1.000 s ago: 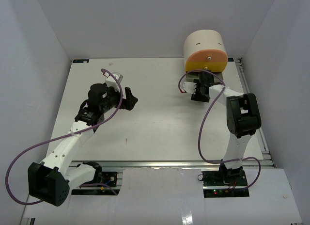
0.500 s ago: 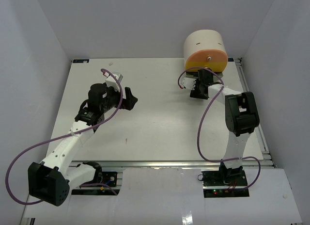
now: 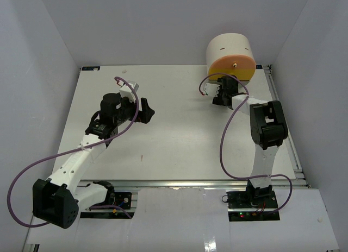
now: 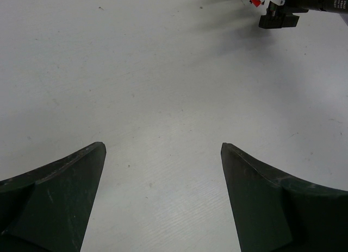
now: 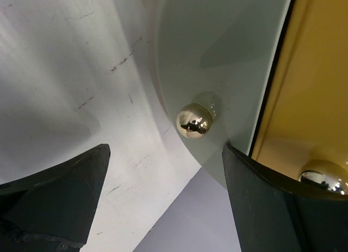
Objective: Organize the makeup
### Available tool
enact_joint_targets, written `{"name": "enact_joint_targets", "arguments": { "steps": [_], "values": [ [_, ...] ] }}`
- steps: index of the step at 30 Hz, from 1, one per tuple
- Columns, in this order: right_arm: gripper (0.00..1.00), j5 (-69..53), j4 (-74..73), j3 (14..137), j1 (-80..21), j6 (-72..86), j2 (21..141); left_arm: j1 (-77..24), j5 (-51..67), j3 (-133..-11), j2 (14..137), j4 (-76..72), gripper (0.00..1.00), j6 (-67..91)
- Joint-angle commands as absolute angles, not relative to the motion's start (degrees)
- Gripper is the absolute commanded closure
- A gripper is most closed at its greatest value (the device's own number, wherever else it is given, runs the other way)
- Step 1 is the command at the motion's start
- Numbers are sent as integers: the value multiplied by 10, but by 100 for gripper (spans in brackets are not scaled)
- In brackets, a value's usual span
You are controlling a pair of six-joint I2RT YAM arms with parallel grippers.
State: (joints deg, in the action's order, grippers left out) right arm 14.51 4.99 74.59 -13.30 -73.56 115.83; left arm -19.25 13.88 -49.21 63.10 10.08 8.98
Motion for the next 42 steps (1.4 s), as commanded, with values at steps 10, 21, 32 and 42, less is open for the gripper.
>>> {"name": "enact_joint_targets", "arguments": {
  "steps": [10,21,32,42],
  "values": [
    [10,146,88,782,-135,-731,1171,-191,126,-490,631,99,2,82],
    [10,-7,-114,733,-135,-510,951,-191,156,-489,617,90,2,86],
    [10,-217,-221,643,-123,-188,664,-191,277,-440,514,28,2,86],
    [10,-205,-198,529,-114,-98,506,-191,262,-360,376,32,2,80]
  ]
}}
